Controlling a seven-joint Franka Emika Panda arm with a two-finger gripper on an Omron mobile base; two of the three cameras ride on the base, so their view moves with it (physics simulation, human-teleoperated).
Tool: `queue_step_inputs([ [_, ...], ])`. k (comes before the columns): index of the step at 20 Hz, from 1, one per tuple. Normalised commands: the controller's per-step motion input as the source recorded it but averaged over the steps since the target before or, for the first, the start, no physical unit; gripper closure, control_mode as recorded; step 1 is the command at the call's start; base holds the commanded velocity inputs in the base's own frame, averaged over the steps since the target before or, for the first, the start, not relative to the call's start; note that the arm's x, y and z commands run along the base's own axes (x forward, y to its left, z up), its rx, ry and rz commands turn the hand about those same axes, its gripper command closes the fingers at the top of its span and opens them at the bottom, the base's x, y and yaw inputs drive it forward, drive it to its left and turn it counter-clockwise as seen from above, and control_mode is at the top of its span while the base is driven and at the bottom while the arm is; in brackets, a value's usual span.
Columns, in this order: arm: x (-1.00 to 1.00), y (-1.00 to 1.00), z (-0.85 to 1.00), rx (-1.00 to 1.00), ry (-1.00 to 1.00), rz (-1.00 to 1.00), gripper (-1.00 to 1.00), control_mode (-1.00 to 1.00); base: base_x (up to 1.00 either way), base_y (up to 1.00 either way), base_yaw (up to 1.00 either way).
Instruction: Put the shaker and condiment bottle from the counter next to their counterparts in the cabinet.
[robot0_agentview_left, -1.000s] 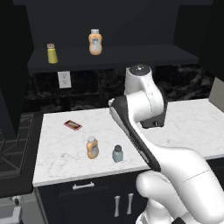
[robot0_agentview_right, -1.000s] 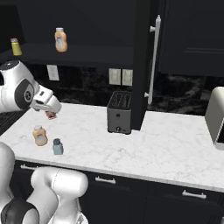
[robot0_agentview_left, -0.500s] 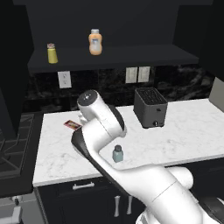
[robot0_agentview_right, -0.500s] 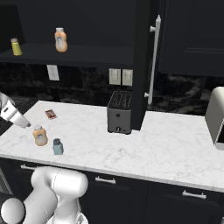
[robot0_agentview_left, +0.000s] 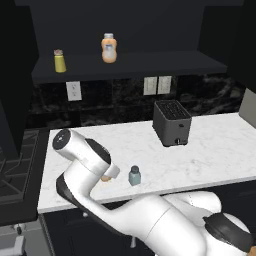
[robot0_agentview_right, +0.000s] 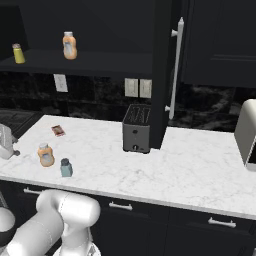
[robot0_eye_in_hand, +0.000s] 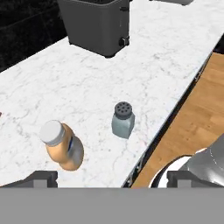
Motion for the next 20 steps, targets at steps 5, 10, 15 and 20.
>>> queue_step_inputs([
  [5, 0.04, 0.02, -0.36, -0.14, -0.13, -0.01, -1.00, -1.00, 0.00, 0.00, 0.00],
  [10, 0.04, 0.00, -0.32, -0.12, -0.08, 0.00, -1.00, -1.00, 0.00, 0.00, 0.00],
  [15, 0.07, 0.00, -0.10, -0.04, 0.00, 0.00, -1.00, -1.00, 0.00, 0.00, 0.00],
  [20, 0.23, 0.00, -0.01, 0.00, 0.01, 0.01, -1.00, -1.00, 0.00, 0.00, 0.00],
])
